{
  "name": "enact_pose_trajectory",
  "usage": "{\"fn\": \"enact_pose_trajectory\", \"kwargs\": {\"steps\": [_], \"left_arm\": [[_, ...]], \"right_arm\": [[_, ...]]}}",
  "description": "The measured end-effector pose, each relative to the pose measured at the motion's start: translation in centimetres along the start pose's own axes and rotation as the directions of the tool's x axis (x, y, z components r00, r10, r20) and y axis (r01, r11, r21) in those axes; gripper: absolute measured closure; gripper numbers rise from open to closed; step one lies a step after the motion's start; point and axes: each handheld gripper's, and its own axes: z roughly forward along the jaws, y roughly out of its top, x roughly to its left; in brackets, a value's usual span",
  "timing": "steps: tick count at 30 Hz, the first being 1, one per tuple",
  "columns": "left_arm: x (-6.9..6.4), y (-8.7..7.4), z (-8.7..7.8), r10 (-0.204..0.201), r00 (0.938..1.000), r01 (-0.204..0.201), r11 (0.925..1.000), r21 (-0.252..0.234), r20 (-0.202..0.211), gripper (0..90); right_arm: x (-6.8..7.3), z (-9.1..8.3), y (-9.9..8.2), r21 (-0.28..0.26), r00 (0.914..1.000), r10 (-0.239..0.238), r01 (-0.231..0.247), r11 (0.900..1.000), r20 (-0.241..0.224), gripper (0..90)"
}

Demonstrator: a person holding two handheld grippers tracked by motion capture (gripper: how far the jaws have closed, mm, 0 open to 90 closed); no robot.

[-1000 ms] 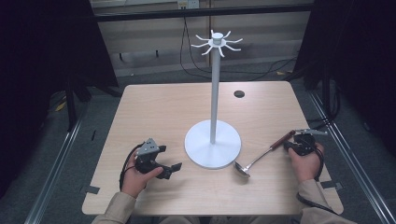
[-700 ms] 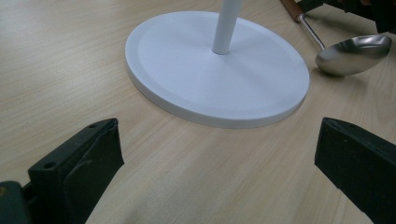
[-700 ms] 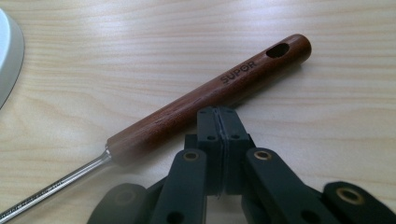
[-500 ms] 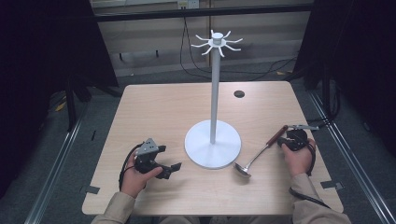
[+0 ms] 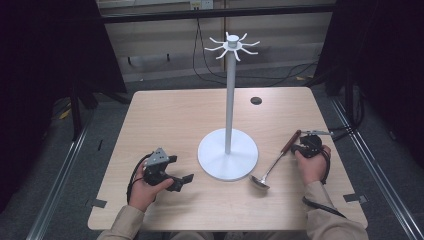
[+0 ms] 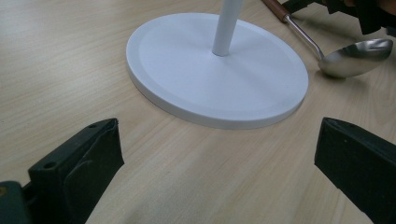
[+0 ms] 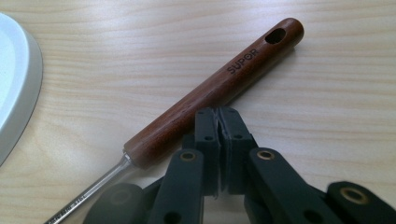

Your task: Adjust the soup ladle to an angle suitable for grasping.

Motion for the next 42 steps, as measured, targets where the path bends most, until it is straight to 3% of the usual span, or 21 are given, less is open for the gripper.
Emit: {"fn": "enact_pose_trajectory", "kwargs": {"steps": [16,25,42], "left_arm": [[0.0,0.0,-0.1,0.000,1.0000,0.000,1.0000,-0.002,0.004,0.8],[0.2,0.0,-0.3,0.002,1.0000,-0.002,1.0000,-0.001,-0.003,1.0],[0.1,-0.2,-0.2,0.003,1.0000,-0.003,1.0000,0.004,-0.001,1.2]], "right_arm": [[1.5,0.9,0.8,0.011,0.9996,-0.021,0.022,0.9997,-0.016,86.4],[2.3,1.6,1.4,0.015,0.9979,-0.059,0.060,0.9981,-0.028,85.9],[3.9,2.5,2.6,0.055,0.9982,-0.045,0.047,0.9973,-0.040,83.4]]}}
